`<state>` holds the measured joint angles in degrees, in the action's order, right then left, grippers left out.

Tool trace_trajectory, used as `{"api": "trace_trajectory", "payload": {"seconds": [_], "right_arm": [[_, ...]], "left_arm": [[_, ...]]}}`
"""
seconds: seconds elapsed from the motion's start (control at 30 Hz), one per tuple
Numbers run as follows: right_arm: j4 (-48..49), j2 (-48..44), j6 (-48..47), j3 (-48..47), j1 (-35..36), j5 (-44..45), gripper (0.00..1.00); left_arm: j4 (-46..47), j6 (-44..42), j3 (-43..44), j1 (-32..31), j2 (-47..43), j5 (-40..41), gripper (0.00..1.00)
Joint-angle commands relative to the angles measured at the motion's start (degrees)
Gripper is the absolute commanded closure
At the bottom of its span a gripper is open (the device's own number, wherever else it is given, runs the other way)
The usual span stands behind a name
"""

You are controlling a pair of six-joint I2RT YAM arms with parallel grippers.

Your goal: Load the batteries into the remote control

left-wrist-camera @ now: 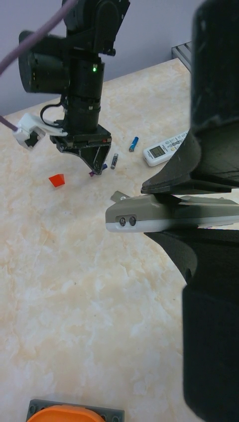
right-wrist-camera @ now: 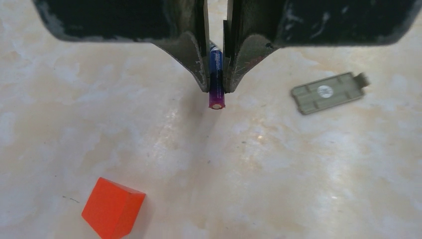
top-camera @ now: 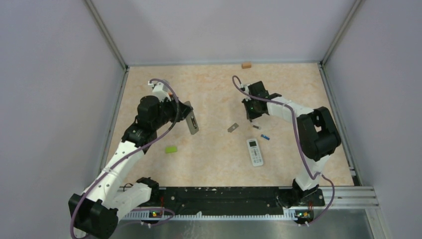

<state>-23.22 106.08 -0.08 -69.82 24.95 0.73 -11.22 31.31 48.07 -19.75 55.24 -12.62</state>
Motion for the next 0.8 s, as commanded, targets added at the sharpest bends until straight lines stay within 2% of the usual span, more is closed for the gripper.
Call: {"api": "trace_trajectory", "payload": {"seconds": [0.0, 0.07, 0.13, 0.23, 0.33, 0.5, 0.6, 0.77], "right_arm": [[5.97, -9.99, 7.35, 2.15, -0.16, -9.93, 0.92], [7.44, -12.5, 9.5, 4.03, 0.23, -15.04, 0.92], [7.09, -14.13, 11.87, 5.17, 1.71, -15.58, 0.92], [3.38, -15.08, 15.74, 6.03, 6.49, -10.72, 0.91], [-1.08, -15.1, 21.73, 7.15, 11.27, -2.05, 0.91], [-1.52, -15.13, 30.54, 11.61, 18.04, 5.08, 0.9], [-1.65, -14.82, 33.73, 12.8, 20.63, 8.57, 0.89], [-2.47, -12.91, 34.49, 12.96, 22.04, 11.13, 0.83]], "left_arm": [[3.42, 0.39, -1.01, 0.41, -1.66, 0.95, 1.0], [3.66, 0.79, -1.25, 0.46, -2.09, 1.33, 1.0], [3.62, 1.15, -1.47, 0.5, -2.6, 2.34, 1.0], [3.49, 1.93, -2.12, 0.5, -3.69, 5.35, 1.0], [3.62, 2.86, -2.96, 0.58, -4.62, 7.69, 1.0], [4.54, 4.01, -4.04, 0.67, -4.95, 8.29, 1.0], [4.44, 4.02, -4.04, 0.7, -4.89, 8.32, 1.0], [4.48, 4.02, -4.25, 0.68, -4.48, 7.88, 1.0]]}}
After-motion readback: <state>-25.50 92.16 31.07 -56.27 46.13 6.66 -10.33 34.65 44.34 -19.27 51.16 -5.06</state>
